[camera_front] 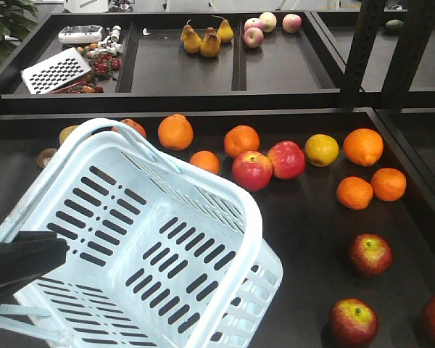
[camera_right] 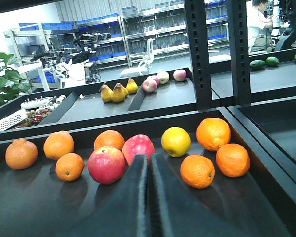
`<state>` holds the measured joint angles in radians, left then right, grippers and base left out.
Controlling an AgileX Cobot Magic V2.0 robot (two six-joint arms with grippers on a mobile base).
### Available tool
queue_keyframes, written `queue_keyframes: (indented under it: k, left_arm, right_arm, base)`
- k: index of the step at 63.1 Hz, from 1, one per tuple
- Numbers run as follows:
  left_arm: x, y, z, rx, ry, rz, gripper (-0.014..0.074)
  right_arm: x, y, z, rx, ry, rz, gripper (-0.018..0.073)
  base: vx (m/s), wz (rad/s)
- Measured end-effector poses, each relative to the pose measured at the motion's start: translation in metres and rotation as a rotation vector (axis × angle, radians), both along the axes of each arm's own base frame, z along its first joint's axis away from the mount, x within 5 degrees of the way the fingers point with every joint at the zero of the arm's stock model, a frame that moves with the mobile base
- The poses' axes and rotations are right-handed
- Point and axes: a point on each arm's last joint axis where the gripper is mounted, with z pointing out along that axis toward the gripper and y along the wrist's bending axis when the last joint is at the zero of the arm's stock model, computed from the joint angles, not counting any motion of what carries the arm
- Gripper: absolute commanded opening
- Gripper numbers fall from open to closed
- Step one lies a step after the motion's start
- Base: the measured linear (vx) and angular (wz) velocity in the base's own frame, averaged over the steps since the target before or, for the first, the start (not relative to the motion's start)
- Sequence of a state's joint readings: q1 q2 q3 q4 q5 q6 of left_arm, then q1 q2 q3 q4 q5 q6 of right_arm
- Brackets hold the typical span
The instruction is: Pick three apples into basket with both arms
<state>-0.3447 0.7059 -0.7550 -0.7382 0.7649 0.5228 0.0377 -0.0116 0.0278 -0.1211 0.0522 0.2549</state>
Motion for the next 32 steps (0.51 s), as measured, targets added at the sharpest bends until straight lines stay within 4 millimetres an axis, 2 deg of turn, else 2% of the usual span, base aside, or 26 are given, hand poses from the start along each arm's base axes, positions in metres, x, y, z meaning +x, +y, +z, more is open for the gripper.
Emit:
queue_keyframes:
  k: [32]
  left_arm:
    - [0.0,0.0,0.0,0.0,0.0,0.0,-0.0006]
  right_arm:
    - [0.0,0.0,0.0,0.0,0.0,0.0,-0.0004]
  base:
    - [0.0,0.0]
